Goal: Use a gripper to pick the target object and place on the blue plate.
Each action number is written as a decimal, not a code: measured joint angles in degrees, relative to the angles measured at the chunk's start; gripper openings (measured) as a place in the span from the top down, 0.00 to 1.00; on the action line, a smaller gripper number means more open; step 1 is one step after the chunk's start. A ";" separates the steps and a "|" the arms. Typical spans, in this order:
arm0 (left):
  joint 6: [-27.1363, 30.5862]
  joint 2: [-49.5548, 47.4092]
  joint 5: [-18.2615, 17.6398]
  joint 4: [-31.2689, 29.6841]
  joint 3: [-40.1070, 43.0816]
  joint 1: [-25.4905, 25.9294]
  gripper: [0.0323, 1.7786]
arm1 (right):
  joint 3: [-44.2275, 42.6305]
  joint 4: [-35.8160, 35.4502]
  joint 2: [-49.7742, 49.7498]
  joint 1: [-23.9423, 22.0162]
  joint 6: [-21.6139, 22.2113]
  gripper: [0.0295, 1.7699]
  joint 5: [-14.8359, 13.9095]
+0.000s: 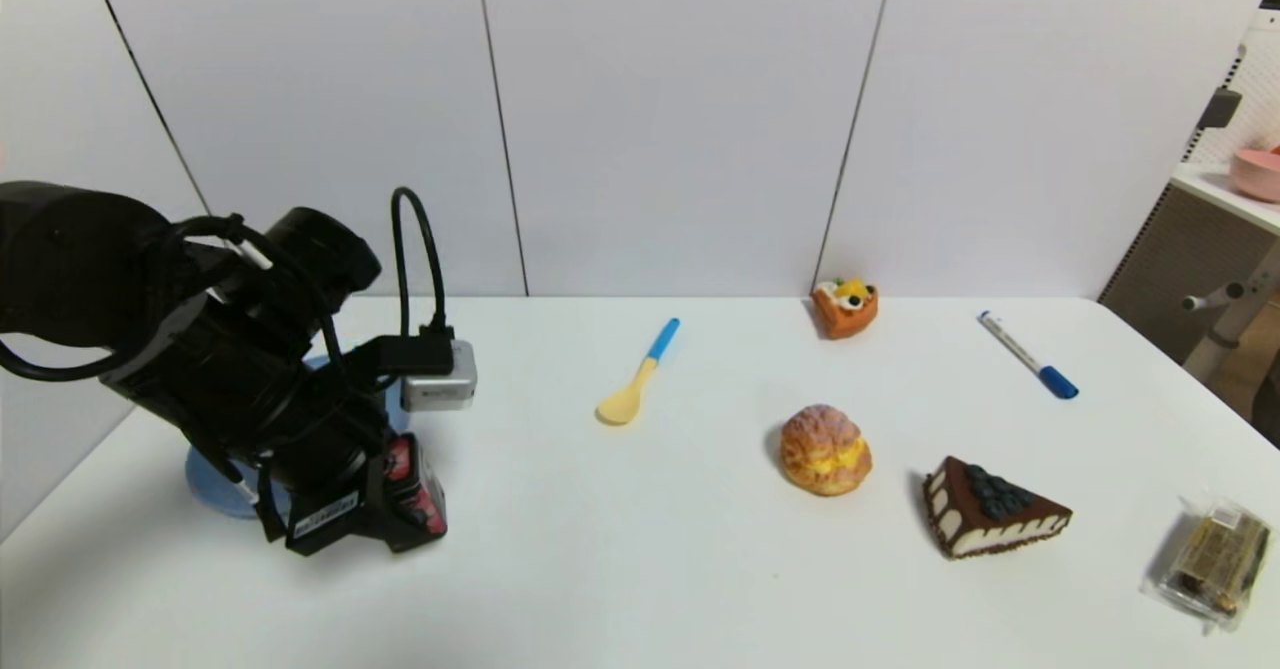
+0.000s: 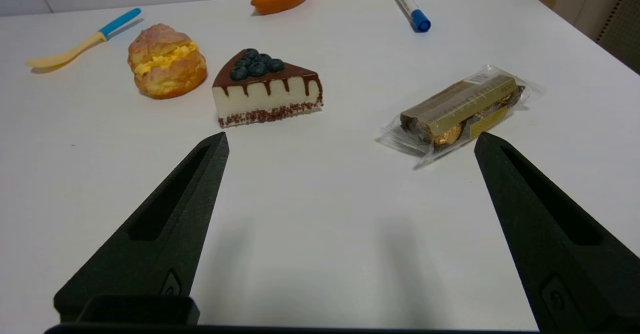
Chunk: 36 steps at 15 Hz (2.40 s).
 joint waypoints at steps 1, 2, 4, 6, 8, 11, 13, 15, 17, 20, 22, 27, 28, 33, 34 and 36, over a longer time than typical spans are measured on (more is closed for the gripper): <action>0.04 -0.12 0.02 -0.02 -1.40 1.10 0.56 | 0.00 0.02 0.00 0.00 -0.02 0.04 0.00; 0.04 -0.09 0.00 0.00 -2.76 2.34 0.56 | 0.00 0.00 0.00 0.00 0.00 0.04 0.00; 0.20 0.66 0.04 -0.89 -5.89 5.71 0.56 | 0.00 0.00 0.00 -0.01 -0.02 0.04 -0.02; 0.44 1.97 0.09 -2.10 -8.29 9.34 0.56 | 0.00 0.00 0.00 0.02 0.00 0.04 0.02; 0.52 3.44 0.13 -3.17 -9.97 12.75 0.56 | 0.00 0.02 0.00 0.02 -0.02 0.04 0.00; 0.67 5.95 0.11 -3.97 -11.61 17.05 0.56 | 0.00 0.02 0.00 0.02 0.00 0.04 0.00; 1.07 8.13 0.11 -4.66 -12.68 19.22 0.56 | 0.00 0.00 0.00 0.02 0.00 0.04 -0.02; 1.24 10.17 0.11 -5.52 -13.14 20.60 0.56 | 0.00 -0.02 0.00 0.02 0.00 0.04 -0.02; 1.24 11.74 0.11 -5.68 -13.28 21.60 0.56 | 0.00 0.00 0.00 0.02 0.02 0.04 0.02; 1.27 13.51 0.13 -5.66 -13.31 22.48 0.56 | 0.00 0.00 0.00 0.02 0.00 0.04 0.02; 1.24 14.08 0.20 -5.62 -13.20 22.76 0.48 | 0.00 0.00 0.00 0.02 0.00 0.04 0.05; 1.19 14.25 0.78 -5.24 -12.81 23.00 0.27 | 0.00 0.02 0.00 -0.01 0.00 0.04 0.00; 1.19 13.99 0.80 -5.19 -12.81 23.00 0.24 | 0.00 0.02 0.00 -0.01 0.00 0.04 0.00; -1.43 7.68 1.71 -4.74 -10.19 23.09 0.15 | 0.00 0.02 0.00 0.00 -0.02 0.04 0.00; -2.86 5.47 1.83 -4.69 -8.75 23.09 0.14 | 0.00 0.02 0.00 0.00 -0.02 0.04 0.00; -6.28 -0.43 1.93 -4.77 -4.68 23.11 0.12 | 0.00 0.00 0.00 0.00 0.00 0.04 0.02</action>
